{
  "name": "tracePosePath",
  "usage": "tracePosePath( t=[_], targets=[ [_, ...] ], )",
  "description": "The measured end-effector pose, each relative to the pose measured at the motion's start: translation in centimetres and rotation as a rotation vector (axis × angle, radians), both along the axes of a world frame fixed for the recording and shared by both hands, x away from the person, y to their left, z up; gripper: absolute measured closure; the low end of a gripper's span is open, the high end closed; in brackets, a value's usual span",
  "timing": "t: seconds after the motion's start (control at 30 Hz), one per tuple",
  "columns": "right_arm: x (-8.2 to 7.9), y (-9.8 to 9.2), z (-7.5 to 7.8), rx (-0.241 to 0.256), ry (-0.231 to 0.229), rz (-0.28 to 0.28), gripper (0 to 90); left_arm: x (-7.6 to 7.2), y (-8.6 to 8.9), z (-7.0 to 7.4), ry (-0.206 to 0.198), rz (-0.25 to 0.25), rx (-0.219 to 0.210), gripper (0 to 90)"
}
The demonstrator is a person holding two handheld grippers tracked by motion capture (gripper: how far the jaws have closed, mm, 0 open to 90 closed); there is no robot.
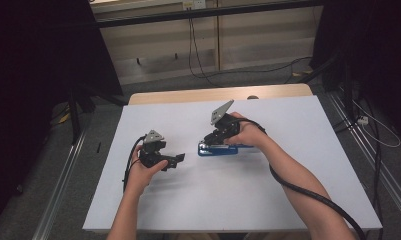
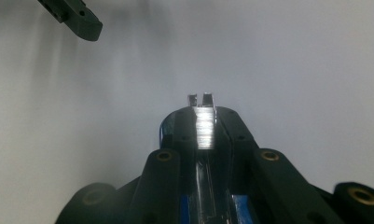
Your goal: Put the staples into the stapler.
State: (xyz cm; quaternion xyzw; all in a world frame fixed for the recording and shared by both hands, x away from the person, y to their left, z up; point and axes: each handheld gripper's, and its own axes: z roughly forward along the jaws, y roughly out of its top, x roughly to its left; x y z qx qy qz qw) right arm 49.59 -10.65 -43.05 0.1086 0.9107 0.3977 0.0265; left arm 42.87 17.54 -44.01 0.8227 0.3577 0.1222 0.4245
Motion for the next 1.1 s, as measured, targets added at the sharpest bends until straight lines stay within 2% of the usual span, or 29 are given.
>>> tracePosePath(
  t=[1.1],
  targets=[
    [0.12,0.37,-0.16,0.010,-0.005,0.007,78.6,0.02,-0.10,-0.06,0.000,-0.001,0.001,6.0]
  ],
)
